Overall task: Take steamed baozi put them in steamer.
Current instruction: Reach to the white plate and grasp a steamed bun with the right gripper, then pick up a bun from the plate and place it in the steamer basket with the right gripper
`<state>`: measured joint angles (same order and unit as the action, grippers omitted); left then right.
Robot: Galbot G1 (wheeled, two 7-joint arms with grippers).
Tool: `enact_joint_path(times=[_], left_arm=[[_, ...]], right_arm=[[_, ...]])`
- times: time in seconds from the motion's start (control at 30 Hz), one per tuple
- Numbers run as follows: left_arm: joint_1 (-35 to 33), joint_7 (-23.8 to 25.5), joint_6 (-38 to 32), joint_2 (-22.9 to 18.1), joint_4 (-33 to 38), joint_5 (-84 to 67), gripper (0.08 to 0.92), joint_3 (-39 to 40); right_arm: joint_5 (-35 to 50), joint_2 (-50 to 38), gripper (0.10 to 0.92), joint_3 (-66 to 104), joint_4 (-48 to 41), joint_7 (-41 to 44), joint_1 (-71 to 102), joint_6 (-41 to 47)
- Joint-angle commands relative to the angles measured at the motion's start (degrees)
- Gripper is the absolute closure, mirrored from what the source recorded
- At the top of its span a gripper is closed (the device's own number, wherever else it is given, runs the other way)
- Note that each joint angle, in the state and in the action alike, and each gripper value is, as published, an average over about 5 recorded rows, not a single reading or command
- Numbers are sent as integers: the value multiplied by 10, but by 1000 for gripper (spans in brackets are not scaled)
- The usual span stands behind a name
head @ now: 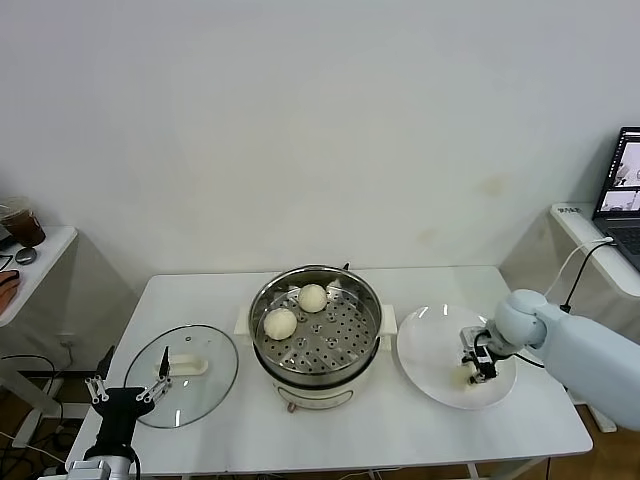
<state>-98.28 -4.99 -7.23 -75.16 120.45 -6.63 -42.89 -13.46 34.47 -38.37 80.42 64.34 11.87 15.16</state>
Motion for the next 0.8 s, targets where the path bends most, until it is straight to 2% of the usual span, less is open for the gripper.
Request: enact_joint_path(times=[0.03, 0.33, 0.57, 0.8], left_arm=[[0, 0, 0, 0, 1, 0, 177, 0], [5, 1, 1, 4, 5, -2, 177, 3], [8, 1, 1, 10, 6, -7, 177, 2], [9, 1, 1, 13, 6, -10, 177, 0]], right_arm=[[24, -13, 635, -23, 5, 23, -52, -8], [126, -7, 635, -97, 4, 103, -287, -49], [228, 90, 635, -169, -22, 111, -461, -106], [297, 200, 635, -246, 25, 63, -504, -159]])
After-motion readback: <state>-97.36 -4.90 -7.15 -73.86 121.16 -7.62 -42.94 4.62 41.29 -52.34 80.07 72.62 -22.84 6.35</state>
